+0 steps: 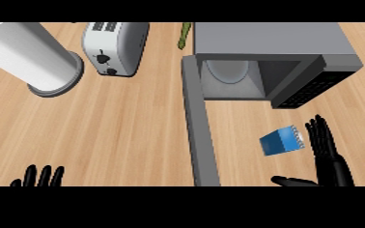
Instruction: Pick up the milk, place it into the microwave and close the microwave
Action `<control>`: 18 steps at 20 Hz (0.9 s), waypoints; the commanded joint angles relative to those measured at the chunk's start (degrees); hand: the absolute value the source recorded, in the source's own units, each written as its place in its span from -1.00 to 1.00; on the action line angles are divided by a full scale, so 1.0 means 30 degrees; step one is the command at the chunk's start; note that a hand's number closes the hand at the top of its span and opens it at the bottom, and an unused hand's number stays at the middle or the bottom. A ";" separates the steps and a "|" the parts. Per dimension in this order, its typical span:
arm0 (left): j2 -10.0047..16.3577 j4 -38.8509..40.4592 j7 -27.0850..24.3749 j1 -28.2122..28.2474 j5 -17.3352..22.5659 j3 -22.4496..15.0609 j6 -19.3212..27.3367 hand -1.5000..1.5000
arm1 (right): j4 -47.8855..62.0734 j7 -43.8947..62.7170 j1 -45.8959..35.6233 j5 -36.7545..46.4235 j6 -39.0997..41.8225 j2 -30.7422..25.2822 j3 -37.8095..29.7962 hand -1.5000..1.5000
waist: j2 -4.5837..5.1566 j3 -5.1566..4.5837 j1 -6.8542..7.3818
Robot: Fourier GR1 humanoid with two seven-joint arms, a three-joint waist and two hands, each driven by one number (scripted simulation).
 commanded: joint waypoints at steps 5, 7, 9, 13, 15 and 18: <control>0.0270 -0.0634 0.0418 -0.0482 0.0570 0.0398 0.0308 -1.00 | 0.4019 -0.3243 -0.0964 0.0569 0.0347 -0.0878 -0.0430 -1.00 | 0.0000 -0.0004 -0.0097; 0.1022 -0.0775 -0.0073 0.0962 0.1300 0.0793 -0.0564 -1.00 | 0.5736 -0.3745 -0.2294 0.0020 0.0762 -0.1669 -0.1253 -1.00 | -0.0005 -0.0003 -0.0012; 0.0410 0.0422 -0.0954 0.0561 0.0594 0.0012 -0.0247 -1.00 | 0.7139 -0.5359 -0.2382 0.0517 0.0069 -0.1207 -0.1118 -1.00 | -0.0005 -0.0003 -0.0025; 0.0895 -0.0983 -0.0964 0.1543 0.0778 0.0008 -0.0331 -1.00 | 1.0304 -0.7001 -0.3789 0.1124 -0.0630 -0.1051 -0.1085 -1.00 | 0.0001 0.0004 0.0058; 0.0373 0.0634 -0.2664 0.2165 -0.0067 -0.0767 -0.0321 -1.00 | 0.9260 -0.6592 -0.3163 0.1258 -0.1034 -0.0857 -0.0794 -1.00 | -0.0018 -0.0004 0.0030; 0.1183 0.1446 -0.2775 0.1353 0.1690 0.1091 -0.1214 -1.00 | 1.1579 -0.7907 -0.4500 0.1241 -0.0091 -0.1940 -0.1093 -1.00 | 0.0000 -0.0003 0.0051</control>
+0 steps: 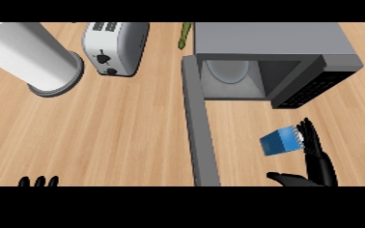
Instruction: Pick up the milk, place it into the microwave and close the microwave
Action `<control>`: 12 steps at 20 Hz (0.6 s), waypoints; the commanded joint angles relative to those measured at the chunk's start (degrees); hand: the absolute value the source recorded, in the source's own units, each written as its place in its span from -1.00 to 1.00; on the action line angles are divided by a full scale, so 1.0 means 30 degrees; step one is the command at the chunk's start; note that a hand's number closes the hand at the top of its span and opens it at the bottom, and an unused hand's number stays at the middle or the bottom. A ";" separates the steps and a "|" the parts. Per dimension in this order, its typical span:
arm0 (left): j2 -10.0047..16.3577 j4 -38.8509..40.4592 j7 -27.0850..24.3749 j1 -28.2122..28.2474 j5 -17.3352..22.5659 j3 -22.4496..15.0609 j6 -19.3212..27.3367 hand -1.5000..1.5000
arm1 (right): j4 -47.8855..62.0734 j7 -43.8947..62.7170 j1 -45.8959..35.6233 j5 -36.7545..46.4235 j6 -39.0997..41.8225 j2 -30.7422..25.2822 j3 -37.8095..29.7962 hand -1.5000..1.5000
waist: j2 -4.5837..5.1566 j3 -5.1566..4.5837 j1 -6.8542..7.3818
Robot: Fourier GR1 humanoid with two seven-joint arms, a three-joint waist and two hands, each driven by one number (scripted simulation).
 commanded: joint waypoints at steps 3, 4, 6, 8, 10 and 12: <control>0.0592 -0.0801 -0.0582 0.1328 0.0147 -0.0206 -0.0358 -1.00 | 0.2565 -0.2000 -0.1469 0.0348 -0.0311 -0.0021 0.0107 -1.00 | 0.0000 0.0002 0.0046; 0.0468 -0.1534 0.0347 0.1217 0.0251 -0.0398 0.0068 -1.00 | 0.3260 -0.2160 -0.2064 0.0624 -0.0747 0.0239 0.0247 -1.00 | 0.0014 0.0007 0.0060; 0.0292 0.1117 0.0184 -0.1379 0.0932 0.1042 -0.0052 -1.00 | 0.2853 -0.2265 -0.1840 0.0267 0.0166 -0.0156 0.0318 -1.00 | 0.0012 -0.0007 -0.0080; 0.0517 -0.0552 -0.0285 0.0843 0.0030 -0.0332 -0.0111 -1.00 | 0.2667 -0.2285 -0.1686 -0.0062 0.0890 -0.0905 0.0107 -1.00 | -0.0009 -0.0004 -0.0024; 0.0869 0.0603 -0.0638 -0.0043 0.0815 0.0869 -0.0656 -1.00 | 0.3096 -0.1824 -0.1730 0.0061 0.0443 -0.0107 0.0499 -1.00 | -0.0007 -0.0010 -0.0056; 0.0206 0.2727 -0.1499 -0.1384 0.0720 0.1124 -0.0518 -1.00 | 0.5004 -0.2066 -0.3227 -0.0260 0.0733 -0.0430 -0.0039 -1.00 | 0.0022 -0.0004 -0.0020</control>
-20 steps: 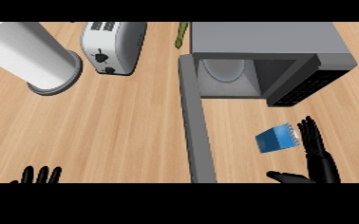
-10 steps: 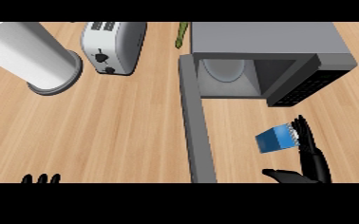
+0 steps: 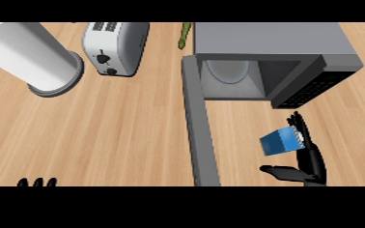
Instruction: Pick up the milk, place it into the microwave and close the microwave
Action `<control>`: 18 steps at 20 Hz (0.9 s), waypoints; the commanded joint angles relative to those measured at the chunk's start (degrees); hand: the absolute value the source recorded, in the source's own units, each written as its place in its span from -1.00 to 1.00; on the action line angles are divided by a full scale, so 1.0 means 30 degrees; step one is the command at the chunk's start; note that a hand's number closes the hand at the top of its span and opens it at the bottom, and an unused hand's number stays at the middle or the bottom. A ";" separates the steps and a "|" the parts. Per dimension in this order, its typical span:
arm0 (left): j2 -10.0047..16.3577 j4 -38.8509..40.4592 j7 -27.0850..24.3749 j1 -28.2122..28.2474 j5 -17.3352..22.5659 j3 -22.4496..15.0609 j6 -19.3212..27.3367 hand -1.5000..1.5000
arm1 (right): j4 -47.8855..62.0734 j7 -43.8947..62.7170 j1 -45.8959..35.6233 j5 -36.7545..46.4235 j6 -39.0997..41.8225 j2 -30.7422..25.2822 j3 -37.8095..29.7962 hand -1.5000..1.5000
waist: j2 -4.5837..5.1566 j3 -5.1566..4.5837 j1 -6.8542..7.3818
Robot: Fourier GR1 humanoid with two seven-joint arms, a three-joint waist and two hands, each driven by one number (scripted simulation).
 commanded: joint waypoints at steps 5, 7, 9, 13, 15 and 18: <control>-0.0173 -0.0387 0.0024 0.0250 -0.0694 -0.0530 0.0624 -1.00 | -0.0257 0.1309 -0.1337 -0.0635 -0.1611 0.0785 -0.0254 -1.00 | -0.0012 -0.0010 -0.0047; -0.0333 -0.0015 -0.0114 -0.0253 -0.0724 -0.0781 0.0589 -1.00 | 0.2001 -0.1086 -0.1807 -0.0560 -0.1850 -0.0016 -0.1021 1.00 | 0.0033 0.0009 0.0036; -0.0020 -0.0603 0.0914 -0.0601 -0.0153 -0.0379 0.0574 -1.00 | 0.2069 -0.0560 -0.2757 0.0400 -0.4111 -0.0048 -0.0860 1.00 | 0.0072 0.0013 0.0073; -0.0181 -0.0416 0.0785 -0.0341 -0.0316 -0.0708 0.0865 -1.00 | 0.2649 -0.0587 -0.3241 0.0571 -0.4002 0.0185 -0.0369 1.00 | 0.0017 0.0001 0.0029; -0.0358 0.0846 -0.0936 0.0428 -0.0779 -0.1119 0.0428 -1.00 | 0.2429 -0.0120 -0.3932 0.0457 -0.5811 0.0401 -0.1004 1.00 | 0.0015 -0.0002 0.0137; 0.0337 -0.0125 -0.0392 0.0584 0.0254 -0.0213 0.0082 -1.00 | 0.4261 -0.1834 -0.4182 0.0122 -0.4676 -0.0265 -0.1333 1.00 | 0.0032 0.0007 0.0103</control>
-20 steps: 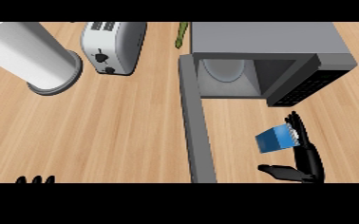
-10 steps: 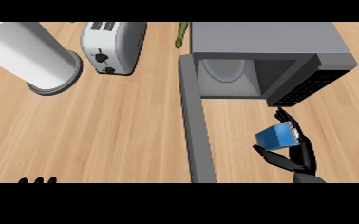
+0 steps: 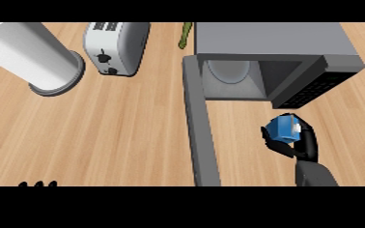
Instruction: Pick up the milk, place it into the microwave and close the microwave
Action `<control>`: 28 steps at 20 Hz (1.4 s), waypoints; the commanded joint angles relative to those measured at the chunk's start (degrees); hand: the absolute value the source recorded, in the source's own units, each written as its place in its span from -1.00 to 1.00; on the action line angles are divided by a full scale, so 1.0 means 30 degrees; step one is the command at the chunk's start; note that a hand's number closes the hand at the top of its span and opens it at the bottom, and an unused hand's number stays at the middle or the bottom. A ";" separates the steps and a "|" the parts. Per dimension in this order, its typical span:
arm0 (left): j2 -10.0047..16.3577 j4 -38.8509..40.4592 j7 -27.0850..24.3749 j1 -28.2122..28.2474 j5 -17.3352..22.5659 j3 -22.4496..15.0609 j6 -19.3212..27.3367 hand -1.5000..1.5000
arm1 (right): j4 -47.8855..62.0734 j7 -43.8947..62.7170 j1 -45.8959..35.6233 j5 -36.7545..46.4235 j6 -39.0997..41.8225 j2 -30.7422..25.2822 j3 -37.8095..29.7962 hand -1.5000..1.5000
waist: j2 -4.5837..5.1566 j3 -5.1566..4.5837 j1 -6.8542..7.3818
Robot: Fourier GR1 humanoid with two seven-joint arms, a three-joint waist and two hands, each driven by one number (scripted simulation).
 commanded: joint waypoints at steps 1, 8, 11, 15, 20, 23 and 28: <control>0.0091 0.0254 -0.0203 0.0203 0.0085 -0.0289 -0.0263 -1.00 | 0.0209 -0.0844 -0.1022 -0.0345 -0.0884 0.0639 -0.0203 1.00 | -0.0007 0.0003 -0.0023; 0.0379 0.1339 -0.1265 -0.0051 0.0702 0.0273 -0.0967 -1.00 | 0.3159 -0.2296 -0.3608 -0.0513 -0.0249 0.0898 -0.0542 1.00 | 0.0085 0.0021 0.0255; 0.0371 0.0638 -0.0638 0.0147 0.0183 -0.0330 -0.0574 -1.00 | 0.4072 -0.3302 -0.4208 -0.0654 -0.0245 0.1041 -0.0878 1.00 | 0.0121 0.0032 0.0300; 0.0631 -0.0816 -0.0113 0.0868 0.0443 -0.0227 -0.0301 -1.00 | 0.3890 -0.2813 -0.4350 -0.0893 0.0679 0.0421 -0.0928 1.00 | 0.0055 0.0018 0.0133; -0.0003 -0.0215 -0.0919 0.0983 -0.0790 -0.1451 -0.0011 -1.00 | 0.1177 -0.2133 -0.2953 -0.0647 -0.0541 0.1592 0.0035 1.00 | -0.0072 -0.0009 -0.0145; 0.0466 0.0133 0.0121 -0.0371 0.0395 -0.0057 -0.0064 -1.00 | -0.1994 -0.0078 -0.1679 -0.0678 -0.0039 0.1668 0.0992 1.00 | -0.0127 -0.0032 -0.0391; 0.0616 -0.1444 0.0607 0.0873 -0.0110 -0.1238 0.0139 -1.00 | -0.6886 0.2147 0.1719 -0.0889 0.0713 0.1224 0.1939 1.00 | -0.0147 -0.0031 -0.0474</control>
